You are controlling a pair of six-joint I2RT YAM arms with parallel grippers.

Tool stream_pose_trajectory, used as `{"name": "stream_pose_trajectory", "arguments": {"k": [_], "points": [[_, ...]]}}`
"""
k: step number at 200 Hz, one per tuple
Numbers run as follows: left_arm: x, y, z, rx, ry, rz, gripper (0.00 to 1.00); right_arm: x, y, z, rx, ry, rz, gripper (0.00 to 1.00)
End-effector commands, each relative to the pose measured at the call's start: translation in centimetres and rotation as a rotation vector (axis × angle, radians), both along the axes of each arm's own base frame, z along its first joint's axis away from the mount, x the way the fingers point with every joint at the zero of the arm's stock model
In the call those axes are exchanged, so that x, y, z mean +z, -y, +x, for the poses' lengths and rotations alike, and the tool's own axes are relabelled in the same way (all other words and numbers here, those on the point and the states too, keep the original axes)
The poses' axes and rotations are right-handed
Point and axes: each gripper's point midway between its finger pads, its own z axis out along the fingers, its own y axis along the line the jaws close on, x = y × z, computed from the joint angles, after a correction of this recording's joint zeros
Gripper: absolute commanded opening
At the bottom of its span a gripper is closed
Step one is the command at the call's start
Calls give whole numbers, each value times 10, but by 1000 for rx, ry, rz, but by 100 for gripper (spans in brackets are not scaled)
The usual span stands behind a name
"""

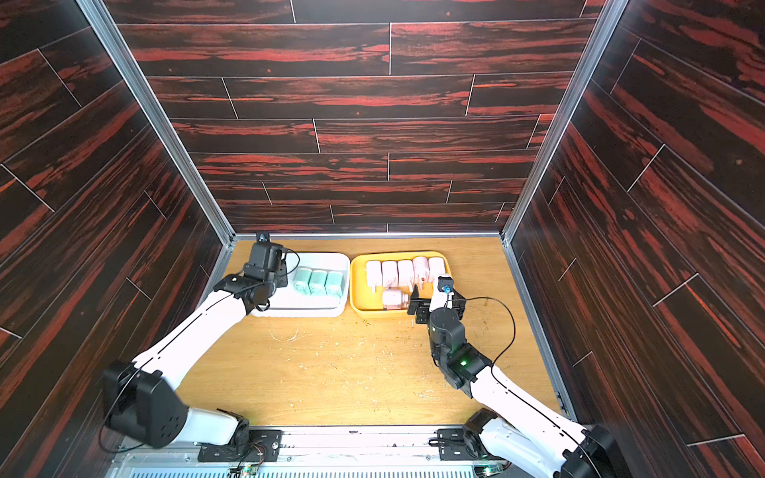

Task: Place the pencil sharpeners by color into the storage box
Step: Place the pencil sharpener in the storage box.

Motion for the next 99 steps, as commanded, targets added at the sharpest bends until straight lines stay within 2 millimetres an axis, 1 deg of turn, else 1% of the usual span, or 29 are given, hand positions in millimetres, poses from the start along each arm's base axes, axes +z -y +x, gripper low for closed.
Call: {"name": "stream_pose_trajectory", "arguments": {"k": [1,16,32,39,44,45,48,63,85,99], "points": [[-12,1,19,-87,-60,-67,0,11,47,3,-174,112,10,98],[-29,-7,32,-86,-105,-86,0,-3,71,8,-243,82,46,98],[-45,-15,45,-85,-137,-86,0,-10,87,6,-292,92,54,98],[-52,-19,50,-82,-153,-92,0,-13,91,5,-303,94,42,98],[-53,-21,52,-80,-157,-99,0,-16,93,4,-306,89,30,98],[-58,-21,53,-79,-170,-100,0,-16,93,4,-306,86,24,98],[-65,-23,55,-76,-186,-104,0,-18,94,4,-304,80,15,98],[-84,-29,61,-69,-228,-150,0,-26,99,5,-328,46,-26,98],[-106,-22,65,-100,-273,-257,0,-34,107,5,-351,30,-59,98],[-116,-17,67,-121,-289,-288,0,-39,110,7,-348,25,-72,98]]}}
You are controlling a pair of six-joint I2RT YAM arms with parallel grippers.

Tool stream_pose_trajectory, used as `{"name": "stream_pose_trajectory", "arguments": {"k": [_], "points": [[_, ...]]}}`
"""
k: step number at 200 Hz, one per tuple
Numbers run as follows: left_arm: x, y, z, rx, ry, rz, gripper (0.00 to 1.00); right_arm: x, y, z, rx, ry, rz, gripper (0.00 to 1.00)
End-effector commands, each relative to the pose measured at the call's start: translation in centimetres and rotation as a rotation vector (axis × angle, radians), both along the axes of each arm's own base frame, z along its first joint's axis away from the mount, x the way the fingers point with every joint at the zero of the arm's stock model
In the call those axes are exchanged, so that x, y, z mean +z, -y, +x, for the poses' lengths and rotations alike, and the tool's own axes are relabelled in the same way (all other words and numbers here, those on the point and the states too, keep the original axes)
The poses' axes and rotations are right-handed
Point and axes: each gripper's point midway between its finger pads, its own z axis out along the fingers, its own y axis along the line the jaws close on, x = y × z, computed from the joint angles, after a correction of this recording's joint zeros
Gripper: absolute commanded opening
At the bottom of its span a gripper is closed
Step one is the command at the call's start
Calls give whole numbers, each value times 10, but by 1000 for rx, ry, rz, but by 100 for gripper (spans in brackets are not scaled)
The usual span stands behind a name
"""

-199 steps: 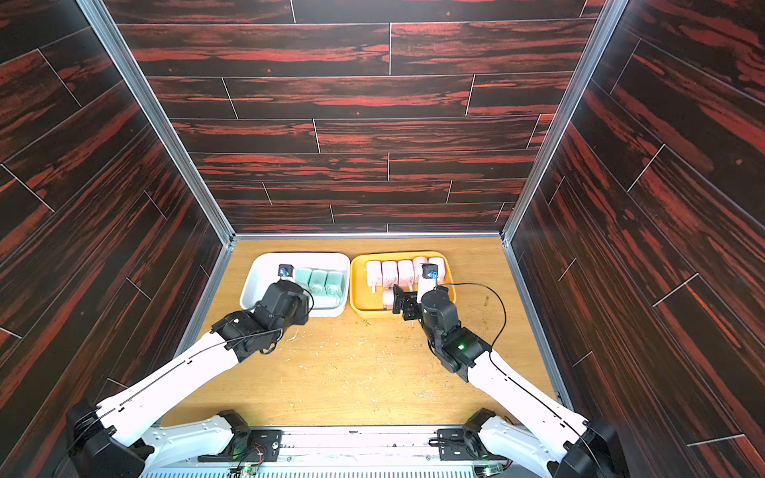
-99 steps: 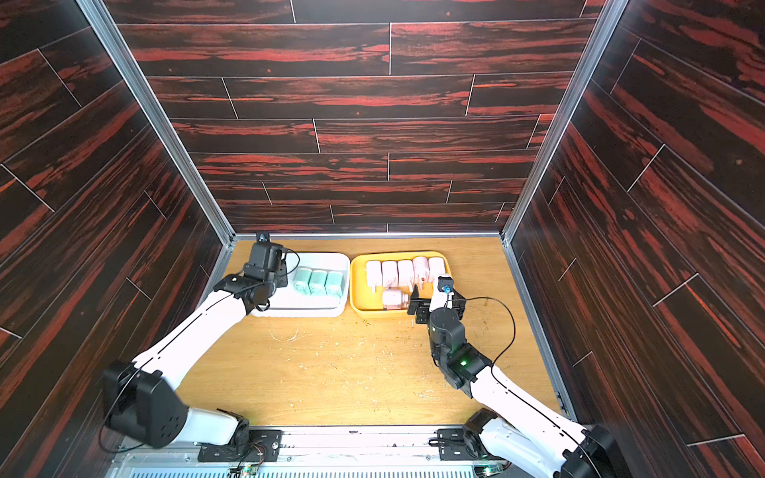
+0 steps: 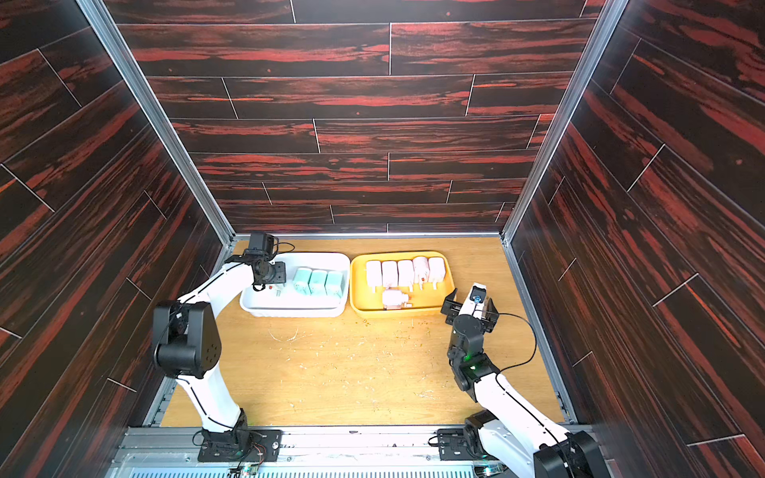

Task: Place the pencil sharpeners by color into the storage box
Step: Place the pencil sharpener in the storage box.

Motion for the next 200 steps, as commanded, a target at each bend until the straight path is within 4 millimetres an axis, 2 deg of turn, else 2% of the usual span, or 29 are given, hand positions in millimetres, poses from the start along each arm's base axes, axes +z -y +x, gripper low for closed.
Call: {"name": "stream_pose_trajectory", "arguments": {"k": [1,25,55,90,129,156,172,200], "points": [[3,15,7,-50,6,-110,1,-4,8,1,-23,6,-30,98],[-7,19,10,-57,-14,-128,7,-17,2,10,36,-40,-45,98],[-11,20,14,-57,-14,-139,16,-27,-6,18,112,-84,-51,98],[-12,30,20,-75,-14,-193,24,-36,-5,26,178,-63,-3,98],[-10,26,19,-53,-12,-178,42,-41,-8,29,209,-6,-16,98],[5,19,17,-31,18,-145,62,-46,-8,28,237,50,-25,98],[18,15,15,-23,45,-123,82,-47,-7,31,238,63,-51,98],[46,14,9,-30,124,-113,100,-44,-6,27,251,99,-85,98]]}}
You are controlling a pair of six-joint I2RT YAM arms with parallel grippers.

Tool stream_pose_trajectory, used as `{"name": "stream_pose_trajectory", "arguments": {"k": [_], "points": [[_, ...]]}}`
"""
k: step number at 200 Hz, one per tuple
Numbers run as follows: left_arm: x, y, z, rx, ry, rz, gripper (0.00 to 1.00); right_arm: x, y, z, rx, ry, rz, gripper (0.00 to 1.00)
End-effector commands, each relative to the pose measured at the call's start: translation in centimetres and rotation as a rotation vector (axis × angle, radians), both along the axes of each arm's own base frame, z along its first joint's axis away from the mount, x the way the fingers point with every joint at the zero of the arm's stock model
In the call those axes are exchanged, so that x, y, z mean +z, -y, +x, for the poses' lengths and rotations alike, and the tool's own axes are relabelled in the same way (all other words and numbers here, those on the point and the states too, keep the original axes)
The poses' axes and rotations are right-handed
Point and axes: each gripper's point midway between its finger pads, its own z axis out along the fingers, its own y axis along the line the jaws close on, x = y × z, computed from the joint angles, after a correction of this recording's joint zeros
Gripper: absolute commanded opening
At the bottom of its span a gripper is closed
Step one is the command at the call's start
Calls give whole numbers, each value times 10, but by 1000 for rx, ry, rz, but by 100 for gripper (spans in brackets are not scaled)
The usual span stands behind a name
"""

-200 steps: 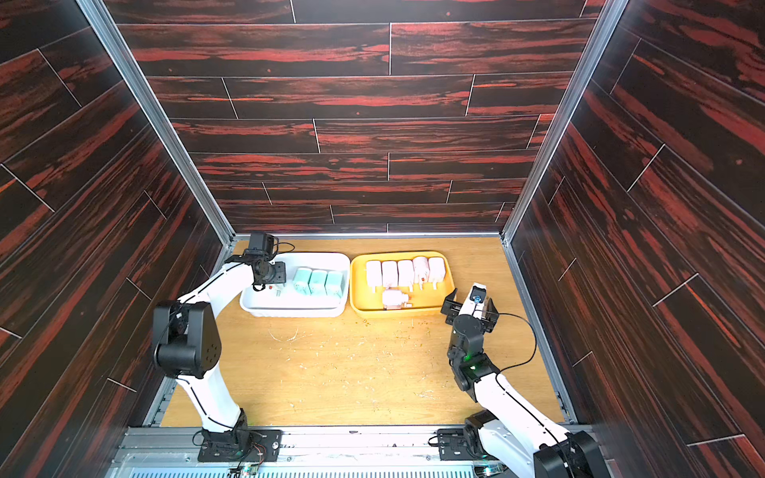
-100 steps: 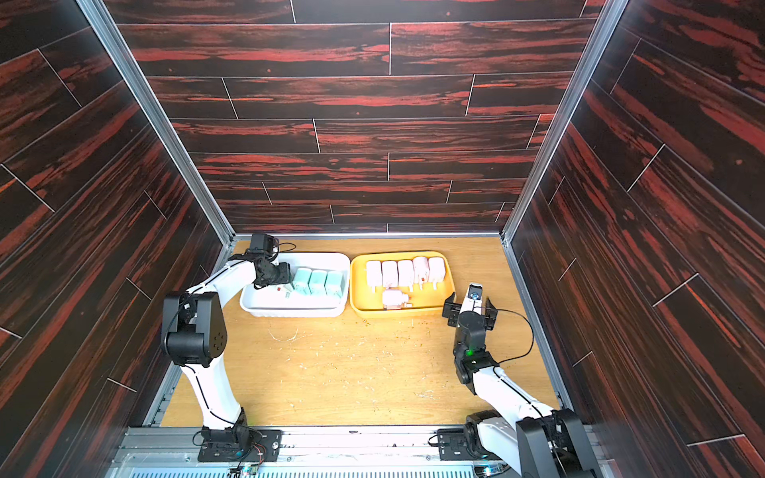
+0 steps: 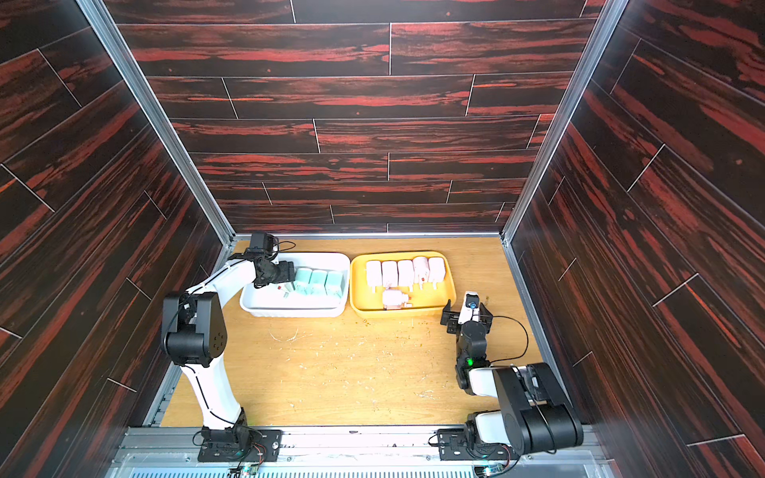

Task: Place the pencil sharpeners by color into the storage box
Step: Place the pencil sharpener in the storage box, then reset both arms

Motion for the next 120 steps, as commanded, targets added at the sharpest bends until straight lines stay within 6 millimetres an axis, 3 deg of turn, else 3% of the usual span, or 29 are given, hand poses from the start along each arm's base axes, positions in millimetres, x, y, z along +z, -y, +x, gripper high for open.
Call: {"name": "stream_pose_trajectory", "arguments": {"k": [1,18,26,40,63,92,120], "points": [[52,-3,-6,8,122,18,100,31,-1,-3,29,151,-19,98],[66,-5,-12,14,176,26,100,29,-3,-7,55,184,-23,98],[84,-6,-16,13,229,29,100,29,-5,-10,71,203,-30,98],[98,-9,-24,20,291,45,100,27,-8,-12,92,217,-35,98],[109,-23,-41,61,377,109,100,26,-16,-12,138,229,-52,99],[93,-42,-68,83,391,221,100,14,-20,9,151,145,-63,98],[71,-43,-87,64,431,241,100,6,-25,19,174,94,-69,98]]}}
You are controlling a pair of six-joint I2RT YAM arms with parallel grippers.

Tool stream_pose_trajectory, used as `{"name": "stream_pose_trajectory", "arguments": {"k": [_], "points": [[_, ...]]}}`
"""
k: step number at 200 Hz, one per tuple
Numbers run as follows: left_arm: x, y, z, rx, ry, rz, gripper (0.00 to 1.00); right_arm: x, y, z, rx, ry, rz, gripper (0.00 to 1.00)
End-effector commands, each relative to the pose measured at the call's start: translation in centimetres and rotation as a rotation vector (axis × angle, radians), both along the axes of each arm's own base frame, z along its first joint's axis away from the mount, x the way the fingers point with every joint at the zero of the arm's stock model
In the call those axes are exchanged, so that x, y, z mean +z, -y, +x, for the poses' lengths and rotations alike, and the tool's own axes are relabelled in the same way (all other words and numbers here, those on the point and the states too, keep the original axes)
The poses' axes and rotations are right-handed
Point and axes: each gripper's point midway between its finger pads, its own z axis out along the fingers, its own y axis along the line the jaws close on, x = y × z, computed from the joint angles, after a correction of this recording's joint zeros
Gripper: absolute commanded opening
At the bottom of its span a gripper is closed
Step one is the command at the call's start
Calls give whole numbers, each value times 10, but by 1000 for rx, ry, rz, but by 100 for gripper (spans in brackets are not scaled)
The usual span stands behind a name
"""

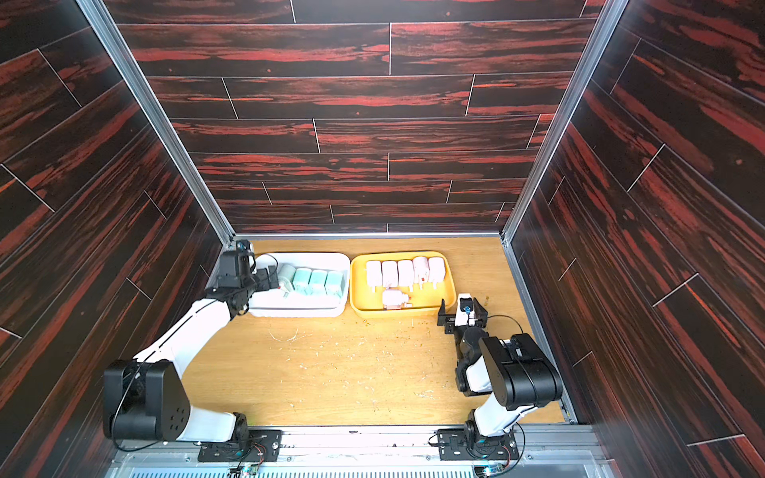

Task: Place the pencil sharpeners by color into the storage box
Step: Reset both arms

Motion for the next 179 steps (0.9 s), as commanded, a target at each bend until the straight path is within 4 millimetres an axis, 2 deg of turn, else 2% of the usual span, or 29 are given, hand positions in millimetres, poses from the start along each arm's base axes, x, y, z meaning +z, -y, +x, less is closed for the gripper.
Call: {"name": "stream_pose_trajectory", "arguments": {"k": [1,12,23,69,82,95,104,120,139,158,179], "points": [[-4,-9,-9,6,73,63,100,-2,-2,6,19,-21,-16,99],[-9,-7,-13,-17,95,69,100,-4,5,10,-26,-39,-3,98],[-12,-6,-13,-34,110,66,100,-7,21,18,-127,-66,26,99],[-63,-14,-12,-57,-8,-52,100,-7,20,16,-124,-61,23,99],[-71,-20,-14,-44,10,-51,100,-7,20,16,-125,-61,23,99],[-79,-17,-15,-76,47,-35,100,-6,20,16,-124,-58,23,99],[-73,-17,-9,-68,125,-39,100,-6,21,16,-125,-58,24,99],[-74,-9,-18,-108,94,-61,100,-6,20,16,-124,-58,24,98],[-67,-7,-18,-106,171,-78,100,-6,20,16,-123,-57,23,98],[-59,5,-17,-169,235,-106,100,-6,20,16,-122,-57,23,98],[-68,4,-18,-165,270,-102,100,-6,20,16,-125,-57,24,99]]}}
